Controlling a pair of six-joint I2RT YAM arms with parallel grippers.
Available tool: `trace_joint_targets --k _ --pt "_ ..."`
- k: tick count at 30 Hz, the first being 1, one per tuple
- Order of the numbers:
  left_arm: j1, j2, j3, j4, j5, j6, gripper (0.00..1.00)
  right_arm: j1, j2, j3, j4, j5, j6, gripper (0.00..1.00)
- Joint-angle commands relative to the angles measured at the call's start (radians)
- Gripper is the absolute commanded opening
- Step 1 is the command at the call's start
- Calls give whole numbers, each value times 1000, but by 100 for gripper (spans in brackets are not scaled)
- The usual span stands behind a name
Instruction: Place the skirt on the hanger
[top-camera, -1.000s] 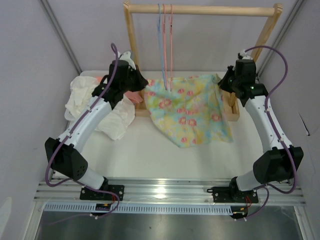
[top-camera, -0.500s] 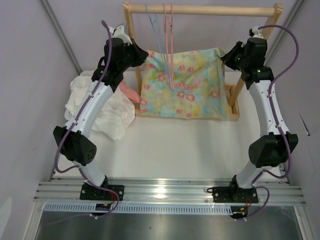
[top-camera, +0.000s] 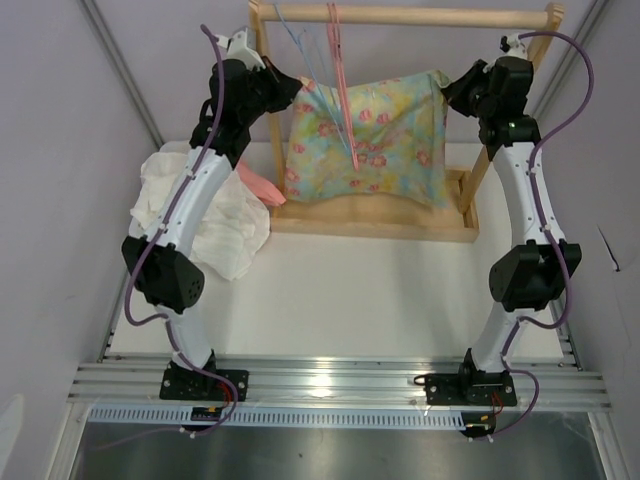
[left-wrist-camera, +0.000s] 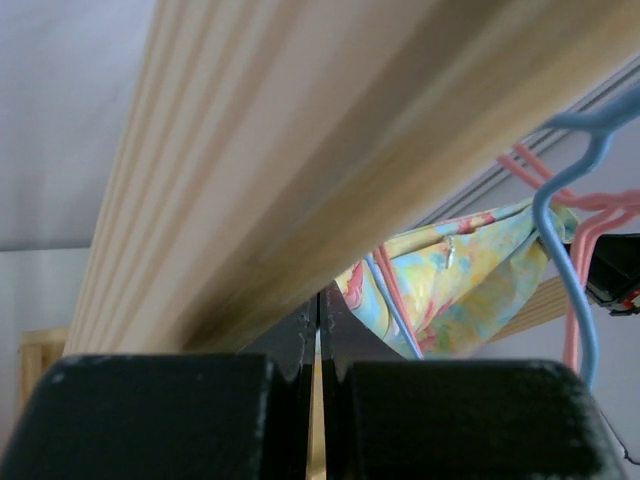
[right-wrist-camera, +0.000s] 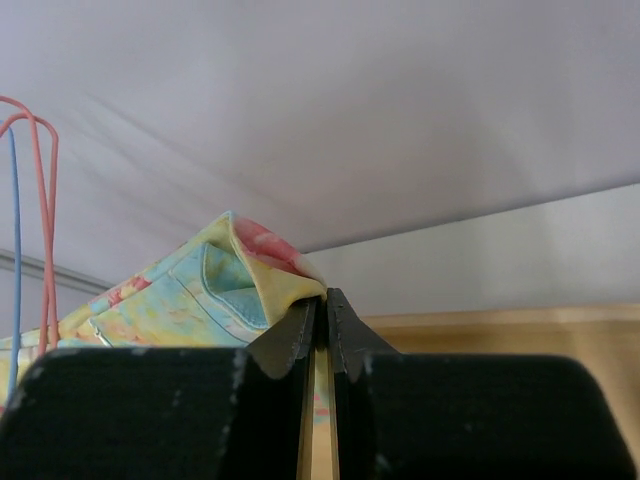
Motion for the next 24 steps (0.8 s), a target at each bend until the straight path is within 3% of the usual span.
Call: trace_joint_targets --k 1,3,6,7,9,12,15,24 --pt "22 55 147 50 14 -4 0 -17 19 78 44 22 9 0" --pt "22 73 165 21 11 -2 0 -17 -14 35 59 29 11 0" --pt "21 29 77 -4 11 -4 0 -17 -76 -95 73 42 9 0" --pt "19 1 -66 7 8 -2 0 -17 -94 -175 72 44 6 0" --pt "18 -60 -170 37 -15 -12 0 -17 -137 -273 72 47 9 0" --pt "15 -189 -474 63 -30 -38 0 -13 -244 -509 102 45 9 0" --pt "-2 -298 -671 48 -61 -44 0 -10 -356 -713 92 67 21 0" --pt "-111 -425 -895 -108 -139 -45 0 33 -579 -1072 -25 145 97 0"
